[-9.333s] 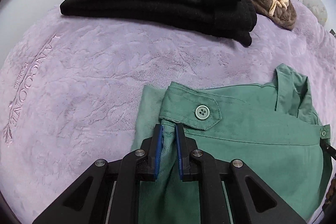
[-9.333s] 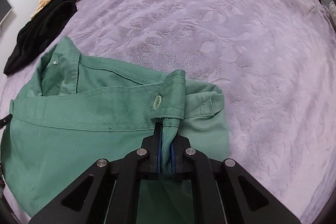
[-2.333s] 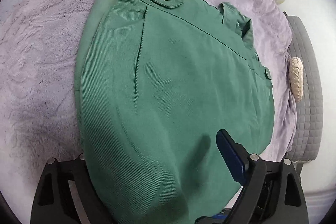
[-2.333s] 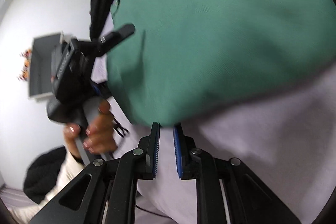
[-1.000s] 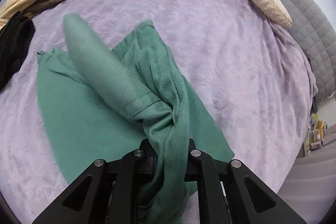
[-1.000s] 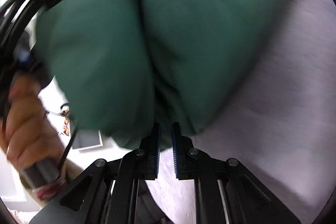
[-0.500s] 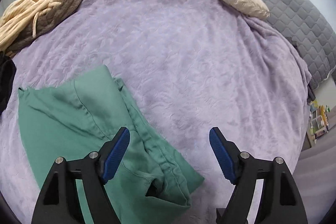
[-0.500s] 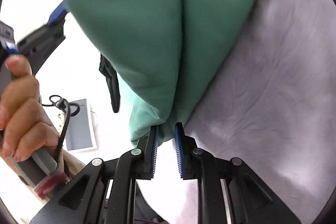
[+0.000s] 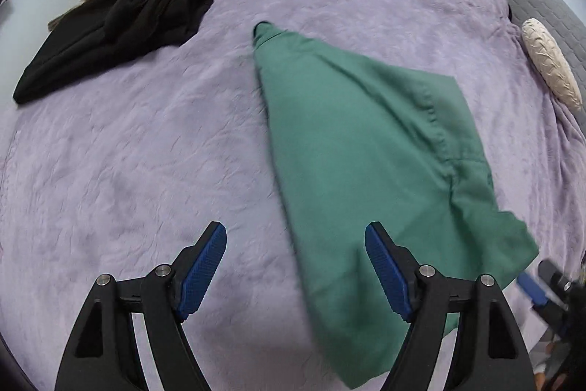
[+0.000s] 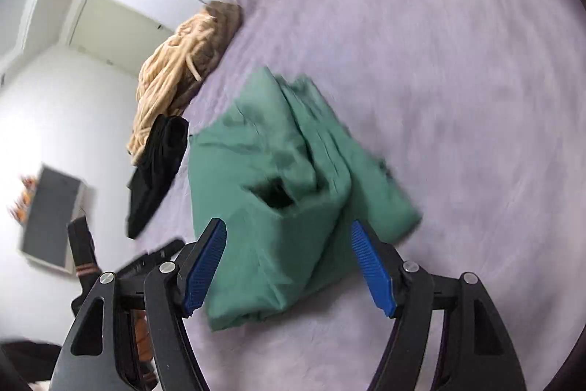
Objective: Fold small clothes
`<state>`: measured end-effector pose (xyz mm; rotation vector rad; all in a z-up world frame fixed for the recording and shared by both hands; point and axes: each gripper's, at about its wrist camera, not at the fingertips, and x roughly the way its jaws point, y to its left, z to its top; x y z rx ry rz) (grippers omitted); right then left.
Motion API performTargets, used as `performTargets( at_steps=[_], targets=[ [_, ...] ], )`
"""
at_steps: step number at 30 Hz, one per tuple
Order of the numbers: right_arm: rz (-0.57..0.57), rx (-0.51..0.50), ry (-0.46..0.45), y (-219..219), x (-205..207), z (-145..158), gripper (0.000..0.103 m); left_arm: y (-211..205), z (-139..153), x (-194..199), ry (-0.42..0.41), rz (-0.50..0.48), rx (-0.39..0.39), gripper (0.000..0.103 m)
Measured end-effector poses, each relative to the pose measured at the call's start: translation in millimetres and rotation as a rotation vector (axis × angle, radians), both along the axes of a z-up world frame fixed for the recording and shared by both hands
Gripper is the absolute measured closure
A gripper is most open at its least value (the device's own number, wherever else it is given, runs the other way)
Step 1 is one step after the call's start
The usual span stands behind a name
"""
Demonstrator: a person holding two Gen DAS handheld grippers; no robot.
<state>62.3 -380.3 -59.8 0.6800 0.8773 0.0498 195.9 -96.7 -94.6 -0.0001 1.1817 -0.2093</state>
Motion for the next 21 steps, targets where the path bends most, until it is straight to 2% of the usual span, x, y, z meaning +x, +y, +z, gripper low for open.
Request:
performTargets(
  at_steps=[2, 4, 5, 6, 7, 8, 12, 15, 17, 18, 21],
  targets=[
    [0.067, -0.053, 0.021, 7.7, 27.5, 11.1, 0.028, 9.8, -4.2, -11.4, 0.009, 0.019, -0.011, 0.024],
    [0.143, -0.065, 0.105, 12.8, 46.6, 0.9, 0.029, 13.7, -7.3, -20.1, 0.023, 0.017, -0.029, 0.024],
    [0.169, -0.072, 0.152, 20.3, 41.4, -7.7, 0.032, 11.0, -9.0, -23.5, 0.031, 0.010, -0.032, 0.024],
    [0.191, -0.073, 0.189, 26.0, 48.2, -16.1, 0.053, 8.1, -10.9, -25.1, 0.039, 0.002, -0.031, 0.024],
    [0.222, -0.071, 0.221, 30.7, 52.2, -26.6, 0.098, 6.5, -12.9, -27.3, 0.044, -0.004, -0.027, 0.024],
    [0.236, -0.083, 0.238, 33.8, 52.7, -36.8, 0.098, 3.9, -12.9, -28.5, 0.045, -0.007, -0.025, 0.024],
    [0.185, -0.193, 0.160, 19.8, 35.2, -11.2, 0.098, 5.3, -0.5, -28.7, 0.017, -0.007, -0.049, 0.024],
    [0.146, -0.154, 0.251, -4.3, 26.9, -39.1, 0.098, 1.2, 2.3, -29.2, -0.005, -0.030, -0.035, 0.024],
    [0.154, -0.137, 0.333, -10.3, 22.1, -73.9, 0.098, -6.0, -11.3, -33.3, 0.031, -0.056, -0.011, 0.024],
    [0.155, -0.098, 0.362, -13.4, 19.8, -87.6, 0.098, -9.8, -20.5, -37.7, 0.045, -0.076, 0.006, 0.024],
    [0.085, 0.018, 0.335, -30.7, 8.5, -83.5, 0.095, -13.9, -38.3, -51.8, 0.046, -0.086, 0.033, 0.019]
  ],
)
